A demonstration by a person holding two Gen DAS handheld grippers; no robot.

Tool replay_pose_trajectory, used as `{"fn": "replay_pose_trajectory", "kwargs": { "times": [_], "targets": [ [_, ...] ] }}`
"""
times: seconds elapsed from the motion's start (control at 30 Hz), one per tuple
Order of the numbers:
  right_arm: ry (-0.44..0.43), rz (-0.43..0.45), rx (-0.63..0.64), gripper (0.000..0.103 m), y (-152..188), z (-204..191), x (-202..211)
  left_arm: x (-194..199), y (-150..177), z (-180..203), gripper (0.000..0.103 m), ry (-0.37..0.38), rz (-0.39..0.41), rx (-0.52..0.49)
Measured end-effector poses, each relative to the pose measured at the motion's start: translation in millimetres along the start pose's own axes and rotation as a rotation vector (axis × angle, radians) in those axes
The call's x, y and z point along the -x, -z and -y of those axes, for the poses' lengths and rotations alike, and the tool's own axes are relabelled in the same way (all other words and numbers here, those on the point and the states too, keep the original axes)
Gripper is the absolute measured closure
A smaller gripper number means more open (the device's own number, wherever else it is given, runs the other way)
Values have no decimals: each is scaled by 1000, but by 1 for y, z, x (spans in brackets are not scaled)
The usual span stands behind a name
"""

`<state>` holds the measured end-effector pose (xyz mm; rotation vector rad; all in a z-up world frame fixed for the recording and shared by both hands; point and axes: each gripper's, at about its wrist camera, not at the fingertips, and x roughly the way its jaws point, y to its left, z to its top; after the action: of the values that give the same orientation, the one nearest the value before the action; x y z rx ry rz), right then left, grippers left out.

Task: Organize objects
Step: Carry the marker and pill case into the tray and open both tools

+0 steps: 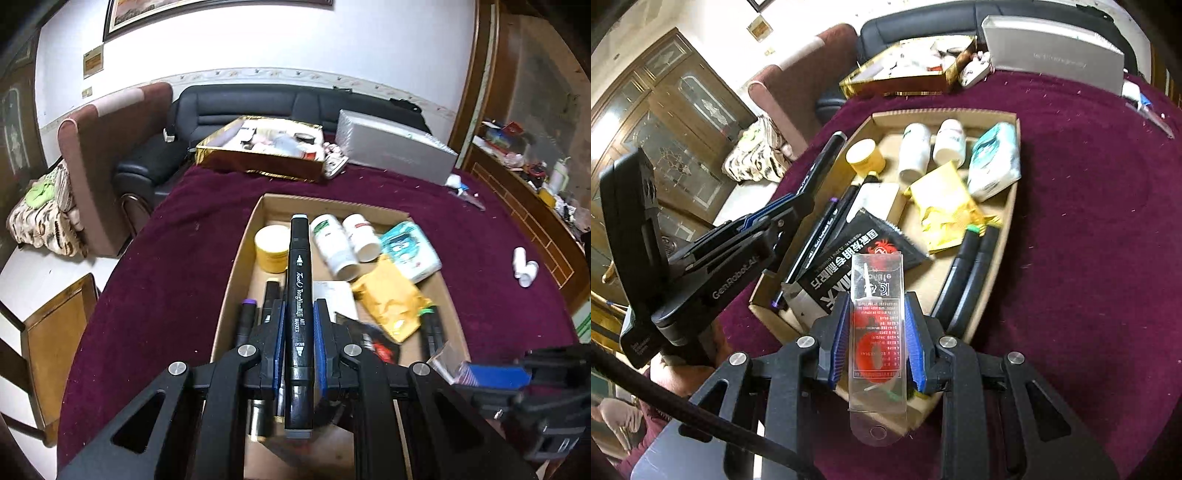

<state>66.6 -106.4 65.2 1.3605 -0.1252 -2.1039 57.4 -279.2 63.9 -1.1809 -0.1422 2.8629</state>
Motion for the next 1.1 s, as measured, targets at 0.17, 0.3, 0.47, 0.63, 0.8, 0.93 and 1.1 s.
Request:
{"fn": "replay_pose_trajectory", "kwargs": {
  "times": [0.17, 0.3, 0.47, 0.63, 0.8, 0.93, 1.1],
  "targets": [
    [44, -27, 14, 77, -4, -7, -26, -16, 3, 1, 91, -36, -12, -18],
    [61, -42, 19, 77, -6, -8, -39, -23, 3, 1, 91, -41, -17, -19],
    [80, -45, 34, 76, -5, -11, -47, -27, 2, 2, 91, -60, -17, -29],
    [101, -49, 53, 76, -3, -13, -50, -30, 2, 3, 91, -73, -19, -46],
    [103, -55, 46, 75, -2, -9, -52, -31, 2, 3, 91, -76, -20, -51],
    [91, -56, 37, 76, -3, -5, -52, -30, 1, 5, 91, -86, -11, -52],
    [83, -55, 36, 75, -2, -6, -49, -26, -1, 8, 91, -104, -6, -55]
  ]
}}
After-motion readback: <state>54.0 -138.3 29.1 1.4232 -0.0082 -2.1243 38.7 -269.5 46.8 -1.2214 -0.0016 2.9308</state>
